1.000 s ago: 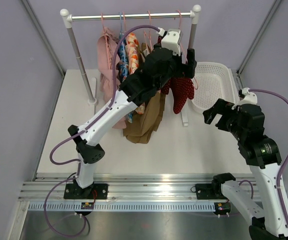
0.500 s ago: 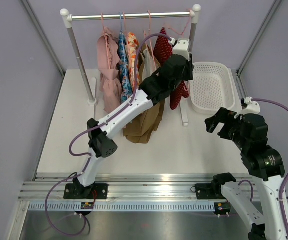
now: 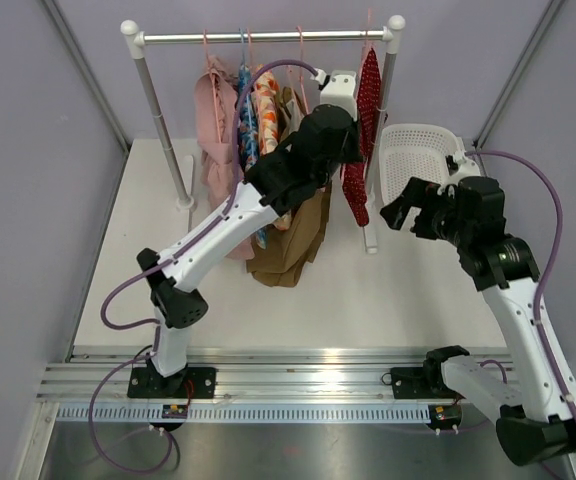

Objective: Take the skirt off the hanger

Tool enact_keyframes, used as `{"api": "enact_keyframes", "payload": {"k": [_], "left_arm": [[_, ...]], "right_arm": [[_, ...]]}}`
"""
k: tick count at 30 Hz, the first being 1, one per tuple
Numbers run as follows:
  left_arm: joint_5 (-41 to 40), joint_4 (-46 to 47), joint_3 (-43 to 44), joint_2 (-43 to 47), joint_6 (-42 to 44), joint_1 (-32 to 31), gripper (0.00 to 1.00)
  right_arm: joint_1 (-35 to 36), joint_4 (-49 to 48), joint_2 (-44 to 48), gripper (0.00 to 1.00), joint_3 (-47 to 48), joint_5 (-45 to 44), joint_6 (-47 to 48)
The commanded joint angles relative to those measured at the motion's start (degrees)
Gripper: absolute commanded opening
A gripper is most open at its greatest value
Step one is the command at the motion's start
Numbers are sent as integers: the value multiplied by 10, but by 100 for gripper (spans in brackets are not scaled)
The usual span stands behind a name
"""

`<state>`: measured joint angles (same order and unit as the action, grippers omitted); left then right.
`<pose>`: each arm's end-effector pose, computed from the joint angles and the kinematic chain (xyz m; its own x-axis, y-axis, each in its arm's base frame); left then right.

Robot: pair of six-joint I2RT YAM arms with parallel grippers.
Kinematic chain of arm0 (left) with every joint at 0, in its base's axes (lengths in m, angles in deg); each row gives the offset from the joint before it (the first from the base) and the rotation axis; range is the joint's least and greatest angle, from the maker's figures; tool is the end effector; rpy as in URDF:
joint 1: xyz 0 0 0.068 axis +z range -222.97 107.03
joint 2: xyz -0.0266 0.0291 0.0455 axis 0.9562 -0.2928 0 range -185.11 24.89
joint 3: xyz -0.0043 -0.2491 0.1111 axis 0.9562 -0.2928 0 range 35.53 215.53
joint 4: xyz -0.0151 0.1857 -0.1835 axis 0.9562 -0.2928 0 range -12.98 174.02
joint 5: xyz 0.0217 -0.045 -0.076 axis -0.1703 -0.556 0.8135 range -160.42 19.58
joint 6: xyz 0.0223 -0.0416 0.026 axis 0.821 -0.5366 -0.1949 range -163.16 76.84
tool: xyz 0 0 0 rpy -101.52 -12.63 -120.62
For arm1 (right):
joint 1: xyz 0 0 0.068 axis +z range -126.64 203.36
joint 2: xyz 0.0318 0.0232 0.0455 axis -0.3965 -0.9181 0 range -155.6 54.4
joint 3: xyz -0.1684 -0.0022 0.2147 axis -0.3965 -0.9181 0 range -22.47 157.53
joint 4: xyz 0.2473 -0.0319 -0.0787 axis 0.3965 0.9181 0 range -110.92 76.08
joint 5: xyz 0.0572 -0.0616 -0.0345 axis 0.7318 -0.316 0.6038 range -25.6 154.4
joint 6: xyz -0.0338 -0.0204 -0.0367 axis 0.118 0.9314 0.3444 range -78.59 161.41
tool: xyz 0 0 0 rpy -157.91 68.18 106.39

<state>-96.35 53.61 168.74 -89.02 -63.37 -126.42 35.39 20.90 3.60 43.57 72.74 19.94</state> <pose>0.2761 -0.3462 0.4720 -0.2690 -0.1588 -0.9500 0.3984 0.8796 -0.2598 0.1666 0.0408 0.3916 -0.5293 0.2574 -0.8085 -0.1498 0.9095 0.3877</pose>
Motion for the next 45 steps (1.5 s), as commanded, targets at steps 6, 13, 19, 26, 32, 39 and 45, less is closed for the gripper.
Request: {"api": "enact_keyframes", "payload": {"k": [6, 13, 19, 26, 32, 39, 45], "left_arm": [[-50, 10, -47, 156, 10, -14, 0], [-41, 12, -90, 183, 0, -20, 0], [-37, 25, -95, 192, -5, -26, 0], [-35, 25, -94, 211, -4, -27, 0], [-28, 26, -94, 225, -7, -27, 0], [-24, 28, -114, 247, -14, -28, 0], [-26, 32, -129, 258, -16, -28, 0]], "right_arm": [[11, -183, -140, 100, 92, 97, -79], [71, -252, -184, 99, 140, 112, -129], [97, -329, -192, 99, 100, 136, -193], [102, -337, -150, 99, 7, 95, -231], [102, -528, -79, 99, -156, 105, -346], [102, -728, -82, 99, -233, 111, -446], [103, -811, -113, 99, -217, 120, -497]]}}
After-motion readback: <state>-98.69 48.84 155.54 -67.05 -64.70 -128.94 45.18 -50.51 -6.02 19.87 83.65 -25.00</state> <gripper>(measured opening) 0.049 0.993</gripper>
